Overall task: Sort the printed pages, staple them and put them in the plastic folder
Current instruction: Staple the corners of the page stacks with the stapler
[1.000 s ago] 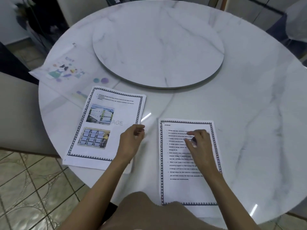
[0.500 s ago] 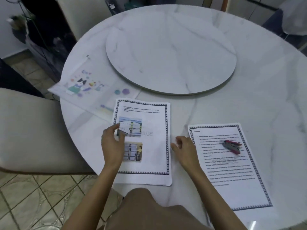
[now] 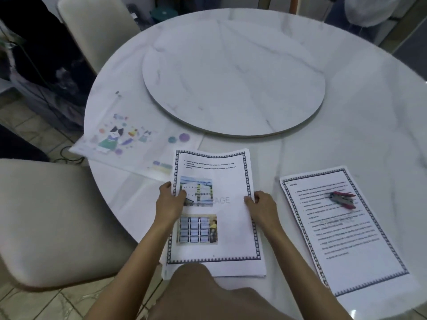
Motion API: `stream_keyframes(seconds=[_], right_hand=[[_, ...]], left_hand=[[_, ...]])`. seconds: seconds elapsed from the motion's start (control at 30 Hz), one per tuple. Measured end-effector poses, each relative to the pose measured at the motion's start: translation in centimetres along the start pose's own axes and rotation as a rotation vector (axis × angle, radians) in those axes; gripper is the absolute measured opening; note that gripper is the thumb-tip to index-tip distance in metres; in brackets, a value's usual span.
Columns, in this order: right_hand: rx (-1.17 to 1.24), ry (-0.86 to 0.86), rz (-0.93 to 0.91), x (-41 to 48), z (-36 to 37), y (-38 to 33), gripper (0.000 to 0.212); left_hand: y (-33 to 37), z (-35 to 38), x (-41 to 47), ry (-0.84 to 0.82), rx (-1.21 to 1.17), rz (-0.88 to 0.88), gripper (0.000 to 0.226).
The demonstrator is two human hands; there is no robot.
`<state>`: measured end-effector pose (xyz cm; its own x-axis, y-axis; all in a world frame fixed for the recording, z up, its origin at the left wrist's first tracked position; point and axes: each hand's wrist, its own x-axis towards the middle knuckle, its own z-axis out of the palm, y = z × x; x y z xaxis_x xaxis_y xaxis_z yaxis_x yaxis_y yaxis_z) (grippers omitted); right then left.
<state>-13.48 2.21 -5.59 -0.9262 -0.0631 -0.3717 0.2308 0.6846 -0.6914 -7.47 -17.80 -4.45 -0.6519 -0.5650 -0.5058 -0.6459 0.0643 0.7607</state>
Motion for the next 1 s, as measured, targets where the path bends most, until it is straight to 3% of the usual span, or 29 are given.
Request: stream_keyframes(seconds=[0.07, 0.13, 0.23, 0.37, 0.47, 0.57, 0.73, 0.87, 1.0], right_hand=[[0.0, -0.001, -0.025, 0.0, 0.1, 0.0, 0.024], [0.068, 0.032, -0.074, -0.3, -0.1, -0.5, 0.019], [0.204, 0.182, -0.189, -1.1, -1.4, -2.4, 0.011], [0.337, 0.396, -0.348, -2.2, -3.4, -5.2, 0.03], [0.498, 0.443, -0.388, -2.7, -3.8, -5.9, 0.028], [0.626, 0.396, -0.36, -3.1, -3.1, -5.1, 0.022], [0.582, 0.323, -0.291, -3.0, -2.6, -4.5, 0.013], [0.4, 0.359, -0.312, -2.0, -4.8, -3.9, 0.007], [0.232, 0.251, -0.159, -1.2, -5.9, -0.9, 0.013]], left_hand=[[0.3, 0.1, 0.0, -0.021, 0.033, 0.06, 0.027], [0.5, 0.1, -0.1, -0.02, 0.024, 0.148, 0.013], [1.5, -0.4, -0.1, 0.024, -0.022, 0.319, 0.011], [4.8, -1.3, -1.4, 0.069, -0.165, 0.627, 0.004], [6.2, -1.3, -3.0, 0.051, -0.32, 0.731, 0.01], [5.6, -0.3, -4.0, 0.013, -0.356, 0.737, 0.017], [4.6, 0.9, -4.0, -0.045, -0.324, 0.671, 0.029], [4.9, 1.1, -3.4, 0.001, -0.216, 0.628, 0.029], [3.9, 2.3, -2.7, -0.027, -0.126, 0.504, 0.022]])
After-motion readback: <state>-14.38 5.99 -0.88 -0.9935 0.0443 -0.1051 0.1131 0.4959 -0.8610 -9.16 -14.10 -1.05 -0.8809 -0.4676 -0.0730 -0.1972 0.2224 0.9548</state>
